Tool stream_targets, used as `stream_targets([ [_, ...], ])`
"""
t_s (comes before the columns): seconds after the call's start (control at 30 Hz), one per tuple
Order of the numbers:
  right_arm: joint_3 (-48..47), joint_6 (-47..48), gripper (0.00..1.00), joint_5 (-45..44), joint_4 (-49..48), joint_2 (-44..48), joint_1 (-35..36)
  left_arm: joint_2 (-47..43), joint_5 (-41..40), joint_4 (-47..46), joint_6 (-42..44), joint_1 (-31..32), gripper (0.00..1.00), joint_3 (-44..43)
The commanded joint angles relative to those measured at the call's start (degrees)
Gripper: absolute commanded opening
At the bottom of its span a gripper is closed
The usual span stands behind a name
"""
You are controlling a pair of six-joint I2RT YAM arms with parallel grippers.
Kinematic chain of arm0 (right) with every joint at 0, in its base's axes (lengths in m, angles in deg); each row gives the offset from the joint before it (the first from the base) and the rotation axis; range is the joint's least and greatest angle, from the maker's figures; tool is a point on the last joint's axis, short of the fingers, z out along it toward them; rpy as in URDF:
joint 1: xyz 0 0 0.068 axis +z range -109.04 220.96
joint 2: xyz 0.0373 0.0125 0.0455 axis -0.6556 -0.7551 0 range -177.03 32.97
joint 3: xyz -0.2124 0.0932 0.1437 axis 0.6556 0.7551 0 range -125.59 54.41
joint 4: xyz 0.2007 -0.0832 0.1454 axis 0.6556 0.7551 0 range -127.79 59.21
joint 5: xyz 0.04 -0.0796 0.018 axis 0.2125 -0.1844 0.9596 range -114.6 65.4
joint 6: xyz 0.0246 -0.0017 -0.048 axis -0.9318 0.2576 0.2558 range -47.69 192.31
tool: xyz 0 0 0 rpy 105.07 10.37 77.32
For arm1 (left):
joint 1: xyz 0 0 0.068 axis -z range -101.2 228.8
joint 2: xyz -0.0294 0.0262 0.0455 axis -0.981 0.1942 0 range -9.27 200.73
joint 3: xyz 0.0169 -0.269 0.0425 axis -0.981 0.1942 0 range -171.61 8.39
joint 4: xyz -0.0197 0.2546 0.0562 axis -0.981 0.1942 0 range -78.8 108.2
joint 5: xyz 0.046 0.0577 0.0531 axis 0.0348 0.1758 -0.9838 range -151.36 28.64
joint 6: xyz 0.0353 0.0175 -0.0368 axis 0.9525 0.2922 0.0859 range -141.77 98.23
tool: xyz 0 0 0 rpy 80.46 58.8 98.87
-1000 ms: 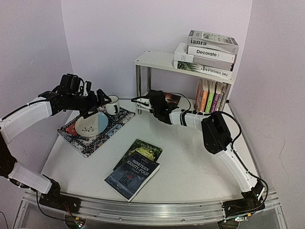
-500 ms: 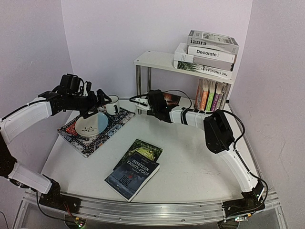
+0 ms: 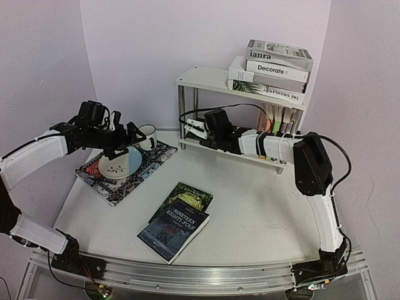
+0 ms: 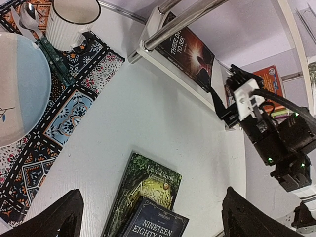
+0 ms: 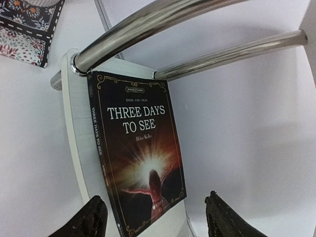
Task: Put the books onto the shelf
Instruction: Place the book on the shelf, then adjust the book pile.
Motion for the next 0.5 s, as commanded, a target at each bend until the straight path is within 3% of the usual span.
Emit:
stream_targets([
  [0.0, 6.39, -7.85, 0.69, 0.59, 0.46, 11.17, 3.68, 1.14, 7.65, -0.17, 9.20, -0.20, 0.98, 0.38],
  [0.2, 12.54, -19.42, 0.73, -1.62, 9.47, 18.33, 11.15, 1.33, 12.50, -0.13, 13.04, 0.02, 0.96, 4.18],
  [0.47, 26.23, -43.32, 0.74, 8.29, 16.34, 30.40, 17.46, -0.81, 15.18, -0.21, 12.88, 3.66, 0.95, 11.35],
])
